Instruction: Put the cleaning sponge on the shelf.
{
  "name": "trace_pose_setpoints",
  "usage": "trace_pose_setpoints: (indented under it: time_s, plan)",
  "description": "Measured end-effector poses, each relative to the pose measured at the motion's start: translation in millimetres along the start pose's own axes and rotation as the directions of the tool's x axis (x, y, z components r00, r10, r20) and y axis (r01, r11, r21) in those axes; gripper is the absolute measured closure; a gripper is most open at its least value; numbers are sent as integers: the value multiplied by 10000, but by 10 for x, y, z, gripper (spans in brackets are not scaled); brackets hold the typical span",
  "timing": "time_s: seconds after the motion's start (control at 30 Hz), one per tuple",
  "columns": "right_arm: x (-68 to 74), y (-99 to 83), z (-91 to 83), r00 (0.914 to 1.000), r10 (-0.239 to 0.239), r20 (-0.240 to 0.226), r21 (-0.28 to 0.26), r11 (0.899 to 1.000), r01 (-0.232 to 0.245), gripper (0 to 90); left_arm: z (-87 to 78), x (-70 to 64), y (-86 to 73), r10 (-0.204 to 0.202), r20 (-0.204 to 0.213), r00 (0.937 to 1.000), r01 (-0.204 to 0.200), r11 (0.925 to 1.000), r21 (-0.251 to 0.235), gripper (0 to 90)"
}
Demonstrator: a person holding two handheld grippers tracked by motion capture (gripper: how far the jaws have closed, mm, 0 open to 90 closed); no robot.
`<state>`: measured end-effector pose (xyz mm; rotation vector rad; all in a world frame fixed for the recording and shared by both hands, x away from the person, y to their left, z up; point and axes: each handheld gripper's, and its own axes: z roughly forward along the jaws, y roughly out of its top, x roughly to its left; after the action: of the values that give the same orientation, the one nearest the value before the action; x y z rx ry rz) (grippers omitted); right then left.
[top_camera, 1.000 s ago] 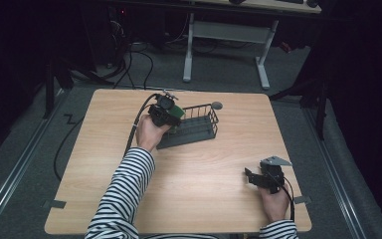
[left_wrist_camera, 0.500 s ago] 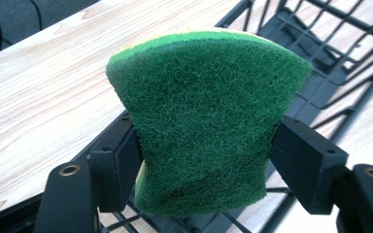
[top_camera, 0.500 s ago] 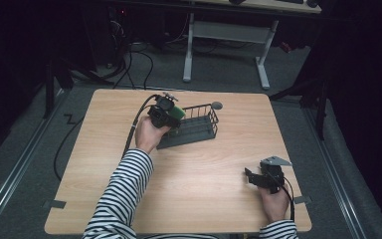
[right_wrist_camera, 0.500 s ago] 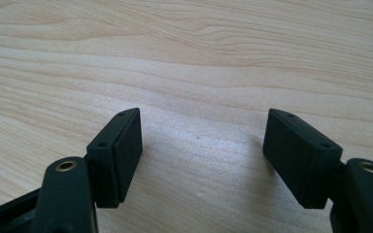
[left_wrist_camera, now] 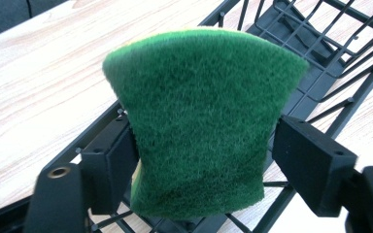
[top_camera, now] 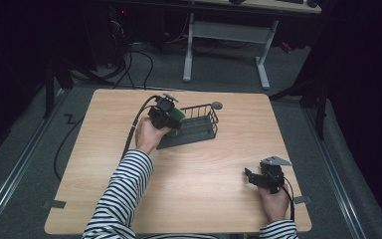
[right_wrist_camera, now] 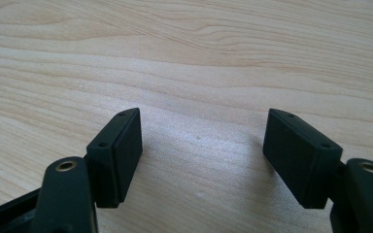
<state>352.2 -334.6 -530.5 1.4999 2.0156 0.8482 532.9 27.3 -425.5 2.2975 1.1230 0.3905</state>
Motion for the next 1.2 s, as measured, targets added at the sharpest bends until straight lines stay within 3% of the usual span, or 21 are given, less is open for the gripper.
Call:
trace_pose_setpoints:
  time_s: [0.23, 0.37, 0.6, 0.93, 1.1, 1.2]
  plan:
    - [1, 0, -1, 10000, 15, 7, 10, 10000, -15, 304, -35, 21, -20, -11, -113, 9999, 11, 10000, 23, 217]
    - [1, 0, -1, 10000, 25, 6, 14, 10000, -25, 304, -90, 55, -62, -206, 172, 9996, 210, 9995, -221, 203]
    - [1, 1, 1, 10000, 14, 1, 2, 10000, -14, 304, -213, 154, -196, -501, 291, 9983, 518, 9969, -594, 195]
    - [2, 2, 2, 10000, 17, 2, 2, 10000, -17, 304, -424, 350, -523, -1151, 636, 9913, 1221, 9852, -1204, 199]
    - [3, 2, 2, 10000, 24, 4, 3, 10000, -24, 304, -533, 400, -715, -1153, 674, 9910, 1235, 9832, -1340, 200]
    - [2, 2, 2, 10000, 13, 2, 0, 10000, -13, 304, -605, 441, -833, -1340, 703, 9885, 1435, 9774, -1550, 203]
